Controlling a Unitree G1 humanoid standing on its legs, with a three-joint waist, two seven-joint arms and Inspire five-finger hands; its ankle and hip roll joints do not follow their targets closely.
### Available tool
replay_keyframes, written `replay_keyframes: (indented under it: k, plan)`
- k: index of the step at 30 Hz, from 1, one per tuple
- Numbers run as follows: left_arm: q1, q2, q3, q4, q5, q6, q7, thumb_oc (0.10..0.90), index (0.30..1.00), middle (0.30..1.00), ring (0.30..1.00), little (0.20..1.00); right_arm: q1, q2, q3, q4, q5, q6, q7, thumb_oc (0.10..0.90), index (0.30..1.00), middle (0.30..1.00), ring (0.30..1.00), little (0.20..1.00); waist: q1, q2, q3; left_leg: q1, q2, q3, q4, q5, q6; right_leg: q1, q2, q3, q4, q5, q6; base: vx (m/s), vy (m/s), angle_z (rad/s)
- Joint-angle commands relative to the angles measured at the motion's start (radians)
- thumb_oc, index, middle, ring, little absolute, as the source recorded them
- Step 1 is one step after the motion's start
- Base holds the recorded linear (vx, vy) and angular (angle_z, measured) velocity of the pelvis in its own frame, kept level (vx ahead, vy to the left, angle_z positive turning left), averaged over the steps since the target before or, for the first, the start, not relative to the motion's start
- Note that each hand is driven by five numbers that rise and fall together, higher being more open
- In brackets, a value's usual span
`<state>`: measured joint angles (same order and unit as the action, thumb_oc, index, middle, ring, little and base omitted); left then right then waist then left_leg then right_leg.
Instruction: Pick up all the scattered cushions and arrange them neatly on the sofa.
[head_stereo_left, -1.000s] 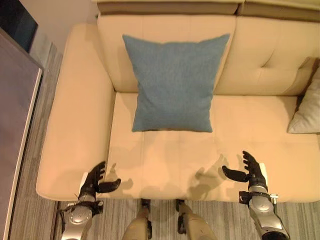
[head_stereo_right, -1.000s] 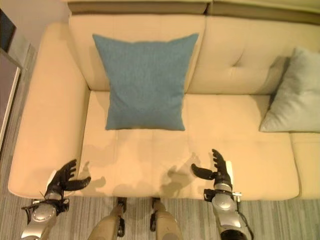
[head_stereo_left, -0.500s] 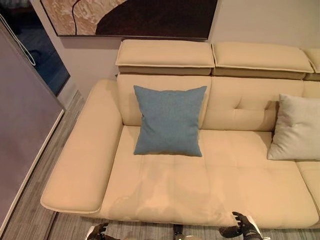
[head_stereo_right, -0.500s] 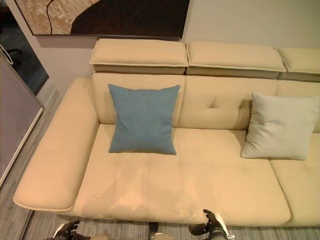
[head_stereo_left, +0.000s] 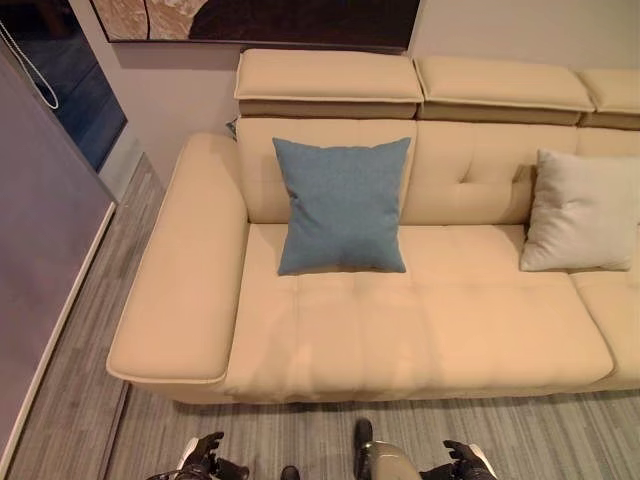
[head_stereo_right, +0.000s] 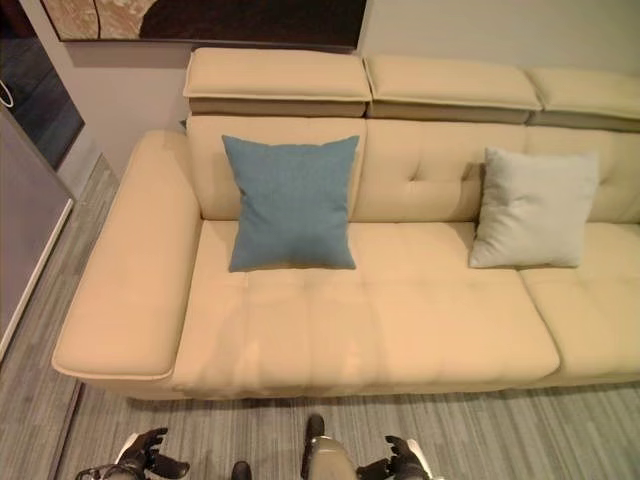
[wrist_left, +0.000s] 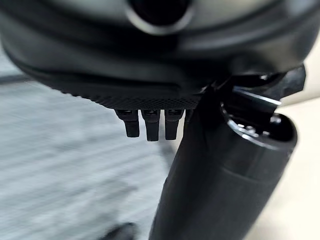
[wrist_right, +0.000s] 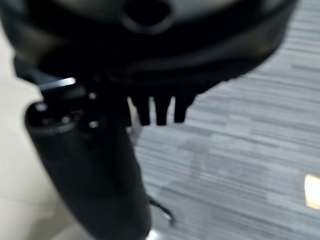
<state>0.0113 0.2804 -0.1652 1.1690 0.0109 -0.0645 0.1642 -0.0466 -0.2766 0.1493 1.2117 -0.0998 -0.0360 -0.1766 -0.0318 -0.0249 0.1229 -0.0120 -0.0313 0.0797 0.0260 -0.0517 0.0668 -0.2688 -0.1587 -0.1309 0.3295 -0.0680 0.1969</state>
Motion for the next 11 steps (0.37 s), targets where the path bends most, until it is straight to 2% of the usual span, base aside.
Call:
replay_keyframes:
  k: [1,2,5,11]
  plan:
    - [-0.027,0.038,0.028,-0.036,0.031,-0.037,0.005,0.8,0.9,0.9,0.9,0.9,-0.048,-0.052,0.015,-0.027,-0.001,-0.021,-0.026,0.8,0.9,0.9,0.9,0.9,0.026,-0.044,-0.019,-0.048,-0.018,-0.075,0.017,-0.047,-0.06,0.151,0.023,0.018,-0.228,0.09,-0.033,-0.09,-0.11,-0.27]
    - [-0.024,0.033,0.033,-0.028,0.023,-0.036,0.007,0.8,0.9,0.9,0.9,0.9,-0.052,-0.052,0.013,-0.023,0.004,-0.02,-0.028,0.8,0.9,0.9,0.9,0.9,0.034,-0.048,-0.043,-0.05,-0.012,-0.062,-0.001,-0.038,-0.066,0.182,0.021,0.006,-0.282,0.084,-0.03,-0.03,-0.092,-0.43]
    - [-0.026,0.023,0.038,-0.008,0.014,-0.034,0.009,0.8,0.9,0.9,0.9,0.9,-0.059,-0.053,0.02,-0.01,0.006,-0.017,-0.028,0.8,0.9,0.9,0.9,0.9,0.032,-0.047,-0.062,-0.043,-0.002,-0.054,-0.024,-0.019,-0.076,0.201,0.037,0.012,-0.332,0.084,-0.033,-0.02,-0.086,-0.24]
    - [-0.032,0.008,0.034,0.015,0.018,-0.024,0.004,0.8,0.9,0.9,0.9,0.9,-0.057,-0.045,0.026,0.013,0.011,-0.015,-0.029,0.8,0.9,0.9,0.9,0.9,0.021,-0.042,-0.074,-0.008,0.014,-0.061,-0.077,0.01,-0.093,0.242,0.06,0.0,-0.38,0.077,-0.044,-0.01,-0.058,0.02]
